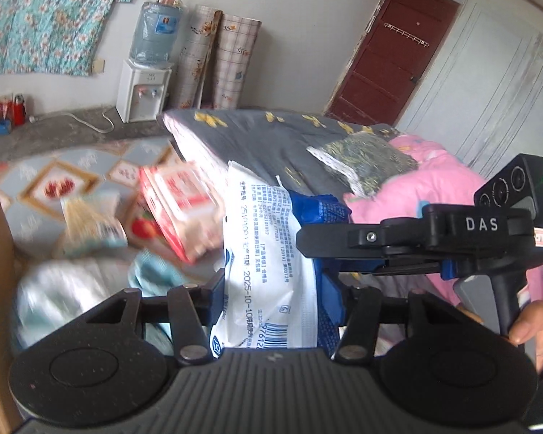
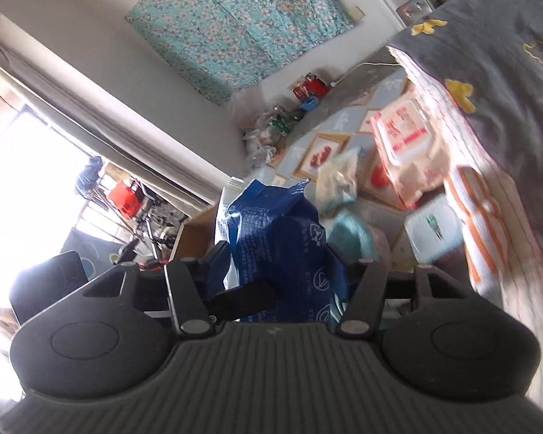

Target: Organize soft objects

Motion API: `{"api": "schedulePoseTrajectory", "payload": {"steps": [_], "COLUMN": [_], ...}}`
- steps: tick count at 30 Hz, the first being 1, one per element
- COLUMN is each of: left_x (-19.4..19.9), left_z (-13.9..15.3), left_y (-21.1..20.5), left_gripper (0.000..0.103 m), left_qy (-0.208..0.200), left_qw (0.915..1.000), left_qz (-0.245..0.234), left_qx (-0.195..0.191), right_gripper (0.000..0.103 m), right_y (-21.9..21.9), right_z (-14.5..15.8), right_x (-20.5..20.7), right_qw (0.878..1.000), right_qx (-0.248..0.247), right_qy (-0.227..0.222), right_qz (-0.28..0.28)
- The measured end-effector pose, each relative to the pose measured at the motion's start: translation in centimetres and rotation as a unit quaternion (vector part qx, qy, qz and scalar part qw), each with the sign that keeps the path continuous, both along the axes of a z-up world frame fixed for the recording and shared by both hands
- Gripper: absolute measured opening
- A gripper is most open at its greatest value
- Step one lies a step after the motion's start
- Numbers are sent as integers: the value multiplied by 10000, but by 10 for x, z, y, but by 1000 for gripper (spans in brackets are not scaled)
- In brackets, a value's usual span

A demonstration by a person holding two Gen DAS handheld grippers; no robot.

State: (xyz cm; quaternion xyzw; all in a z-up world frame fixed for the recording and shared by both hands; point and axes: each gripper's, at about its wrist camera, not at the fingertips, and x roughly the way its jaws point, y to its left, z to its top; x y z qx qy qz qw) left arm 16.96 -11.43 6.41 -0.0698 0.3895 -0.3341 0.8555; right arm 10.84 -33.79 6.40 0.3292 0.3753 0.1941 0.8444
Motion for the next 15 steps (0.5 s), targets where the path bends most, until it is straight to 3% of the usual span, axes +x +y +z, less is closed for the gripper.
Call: {"api": "schedulePoseTrajectory", "payload": {"steps": [5, 9, 15], "left_x": [-34, -49, -66], "left_z": [-46, -81, -107], "left_y": [-5, -19, -41], "left_gripper": [57, 60, 62], "left_qy": [354, 528, 246], "left_qw": [9985, 9973, 9996], "left_qz": [35, -8, -55], "left_qx": [-406, -518, -103], "right_gripper": [41, 37, 28], "right_y": [-11, -17, -21], "right_z": [-29, -48, -73], "right_x": [-44, -66, -70], "right_qw": [9986, 9941, 9817], "right_qx": [-210, -587, -1155], "right_qy": [457, 822, 1331], "right_qz": [-190, -399, -724]}}
